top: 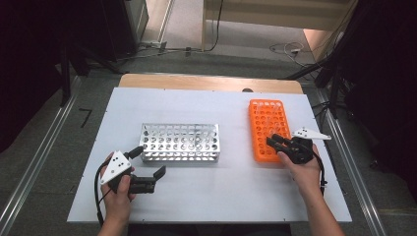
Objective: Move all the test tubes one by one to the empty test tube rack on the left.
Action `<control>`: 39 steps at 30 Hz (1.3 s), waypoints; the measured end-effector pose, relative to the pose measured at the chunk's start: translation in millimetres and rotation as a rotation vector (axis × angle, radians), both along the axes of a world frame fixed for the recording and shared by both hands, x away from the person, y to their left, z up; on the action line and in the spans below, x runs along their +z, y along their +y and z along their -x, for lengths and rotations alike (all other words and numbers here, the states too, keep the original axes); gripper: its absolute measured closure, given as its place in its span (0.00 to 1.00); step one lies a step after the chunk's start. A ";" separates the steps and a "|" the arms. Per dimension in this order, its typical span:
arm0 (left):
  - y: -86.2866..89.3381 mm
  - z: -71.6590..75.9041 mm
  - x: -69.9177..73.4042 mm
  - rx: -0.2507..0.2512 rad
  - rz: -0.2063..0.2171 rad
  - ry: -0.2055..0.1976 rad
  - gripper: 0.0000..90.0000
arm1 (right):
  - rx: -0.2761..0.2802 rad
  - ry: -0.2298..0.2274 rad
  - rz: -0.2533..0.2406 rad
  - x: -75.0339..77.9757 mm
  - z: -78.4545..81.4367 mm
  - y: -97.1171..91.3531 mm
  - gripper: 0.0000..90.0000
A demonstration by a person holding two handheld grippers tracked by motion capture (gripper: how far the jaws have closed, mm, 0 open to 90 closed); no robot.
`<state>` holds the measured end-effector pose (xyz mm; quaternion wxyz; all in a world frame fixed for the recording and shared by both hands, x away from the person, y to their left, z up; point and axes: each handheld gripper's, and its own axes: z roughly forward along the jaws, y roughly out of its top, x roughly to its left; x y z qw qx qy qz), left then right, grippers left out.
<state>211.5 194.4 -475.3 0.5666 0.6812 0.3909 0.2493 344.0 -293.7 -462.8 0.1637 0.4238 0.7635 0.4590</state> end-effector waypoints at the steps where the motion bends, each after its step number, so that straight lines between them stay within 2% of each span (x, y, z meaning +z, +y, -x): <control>1: -0.6 -0.3 -0.8 0.000 -0.001 0.003 0.00 | -0.005 0.005 0.019 -0.9 -1.3 1.5 0.74; 6: -1.5 0.5 -0.2 -0.011 0.036 0.009 0.00 | -0.036 0.020 0.045 -7.0 -7.3 5.9 0.78; 10: -3.1 1.5 0.7 -0.014 0.036 0.007 0.00 | -0.043 0.018 0.044 -8.9 -8.7 7.4 0.78; 14: -4.6 0.5 0.2 -0.015 0.033 0.013 0.00 | -0.052 -0.020 0.048 -12.4 -9.0 11.9 0.78; 18: -8.0 -0.4 -0.1 -0.018 0.021 0.018 0.00 | -0.074 -0.055 0.076 -13.6 -8.5 15.6 0.82; 22: -9.5 -0.5 1.9 -0.026 0.024 0.021 0.00 | -0.071 -0.052 0.074 -13.1 -9.5 13.8 0.83; 26: -14.2 0.0 7.8 -0.011 0.013 0.012 0.00 | -0.072 -0.061 0.056 -11.3 -8.9 12.5 0.83; 27: -15.5 -0.2 9.3 -0.010 0.009 0.009 0.00 | -0.070 -0.074 0.032 -8.2 -7.9 11.7 0.83; 31: -21.1 -2.1 15.2 -0.033 -0.010 0.004 0.00 | -0.069 -0.101 0.017 0.4 -5.9 9.9 0.83; 32: -22.7 -2.1 16.8 -0.029 -0.016 0.000 0.00 | -0.068 -0.104 0.014 2.9 -5.4 9.2 0.83; 33: -24.5 -1.6 18.3 -0.005 -0.021 -0.010 0.00 | -0.061 -0.099 -0.003 5.8 -4.8 8.3 0.83; 36: -28.2 -3.1 23.2 -0.022 -0.004 -0.012 0.00 | -0.057 -0.110 -0.026 11.5 -2.9 7.2 0.83; 39: -32.4 -5.7 29.2 -0.045 0.017 -0.024 0.00 | -0.021 -0.120 -0.039 20.9 1.8 11.2 0.83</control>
